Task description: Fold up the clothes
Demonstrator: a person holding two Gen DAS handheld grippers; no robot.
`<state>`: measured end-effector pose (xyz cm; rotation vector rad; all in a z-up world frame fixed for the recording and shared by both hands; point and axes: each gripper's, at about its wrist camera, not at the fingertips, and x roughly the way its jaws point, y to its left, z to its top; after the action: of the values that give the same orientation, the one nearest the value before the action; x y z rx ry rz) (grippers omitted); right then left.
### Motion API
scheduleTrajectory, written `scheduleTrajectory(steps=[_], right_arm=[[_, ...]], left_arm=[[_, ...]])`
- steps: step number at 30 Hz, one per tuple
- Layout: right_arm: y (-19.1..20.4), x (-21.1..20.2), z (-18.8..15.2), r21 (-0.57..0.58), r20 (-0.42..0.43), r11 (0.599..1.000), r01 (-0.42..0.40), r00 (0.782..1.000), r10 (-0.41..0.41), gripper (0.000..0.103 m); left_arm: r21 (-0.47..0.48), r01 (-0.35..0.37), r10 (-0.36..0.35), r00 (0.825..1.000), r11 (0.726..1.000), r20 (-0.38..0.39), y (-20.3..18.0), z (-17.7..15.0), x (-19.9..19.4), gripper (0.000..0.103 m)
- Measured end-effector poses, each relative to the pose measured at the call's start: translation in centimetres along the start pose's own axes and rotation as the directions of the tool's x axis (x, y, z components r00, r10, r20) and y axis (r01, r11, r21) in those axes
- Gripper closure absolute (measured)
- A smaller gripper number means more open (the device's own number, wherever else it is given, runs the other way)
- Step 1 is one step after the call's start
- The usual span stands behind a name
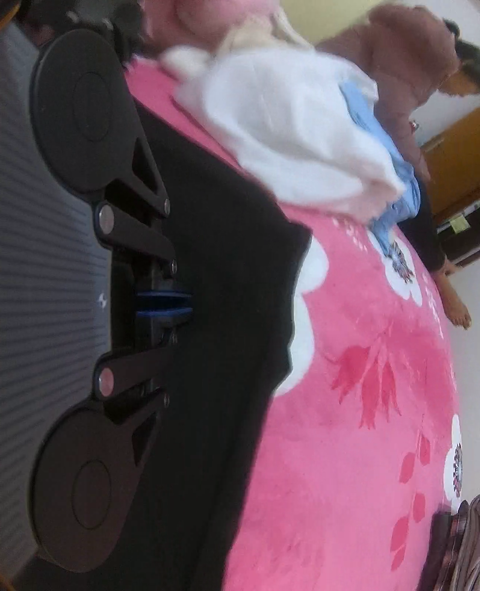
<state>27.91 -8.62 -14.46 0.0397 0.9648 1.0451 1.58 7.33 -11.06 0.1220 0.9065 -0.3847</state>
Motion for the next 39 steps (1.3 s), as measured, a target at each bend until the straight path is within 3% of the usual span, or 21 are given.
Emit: scheduleTrajectory(steps=[6, 10, 11, 14, 16, 19, 24, 31, 35, 39], right_arm=[[1.7, 1.9, 3.8, 0.017, 0.033, 0.998, -0.061, 0.998, 0.061, 0.095], [5.4, 6.3, 3.8, -0.018, -0.095, 0.985, -0.171, 0.981, 0.169, 0.095], [5.8, 7.4, 3.8, 0.004, -0.105, 0.985, -0.175, 0.979, 0.174, 0.096], [4.6, 8.6, 5.1, 0.171, -0.009, 0.976, -0.134, 0.99, 0.138, 0.097], [2.6, 7.4, 5.9, 0.32, 0.093, 0.942, -0.103, 0.993, 0.077, 0.093], [1.0, 4.2, 5.7, 0.384, 0.188, 0.907, -0.176, 0.976, 0.11, 0.093], [0.1, -1.8, 1.4, 0.484, 0.264, 0.816, -0.315, 0.942, 0.207, 0.087], [-0.2, -12.3, -6.5, 0.544, 0.35, 0.759, -0.358, 0.919, 0.182, 0.085], [1.1, -15.8, -9.9, 0.532, 0.316, 0.794, -0.295, 0.939, 0.137, 0.084], [2.6, -16.6, -12.3, 0.487, 0.238, 0.848, -0.208, 0.966, 0.1, 0.083]], left_arm=[[0.089, -0.031, 0.031, 1.0, 0.996, 0.001, -1.0, -0.5, -0.2, 0.049], [0.085, -0.034, 0.034, 0.999, 0.996, 0.006, -1.3, -0.7, -0.2, 0.045], [0.083, -0.036, 0.035, 0.999, 0.996, 0.008, -1.3, -0.7, -0.1, 0.044], [0.082, -0.044, 0.043, 0.999, 0.996, 0.014, -1.6, -0.8, 0.0, 0.042], [0.08, -0.045, 0.044, 0.999, 0.996, 0.015, -1.7, -0.8, -0.1, 0.042], [0.07, -0.035, 0.034, 0.999, 0.997, 0.014, -1.4, -0.7, 0.0, 0.042], [0.065, -0.03, 0.03, 0.999, 0.997, 0.011, -1.3, -0.7, 0.1, 0.039], [0.073, -0.045, 0.045, 0.999, 0.996, 0.001, -1.7, -0.4, 0.3, 0.038], [0.059, -0.061, 0.061, 0.998, 0.996, -0.003, -2.0, -0.2, 0.4, 0.037], [0.05, -0.075, 0.075, 0.997, 0.996, -0.007, -2.2, -0.3, 0.3, 0.037]])
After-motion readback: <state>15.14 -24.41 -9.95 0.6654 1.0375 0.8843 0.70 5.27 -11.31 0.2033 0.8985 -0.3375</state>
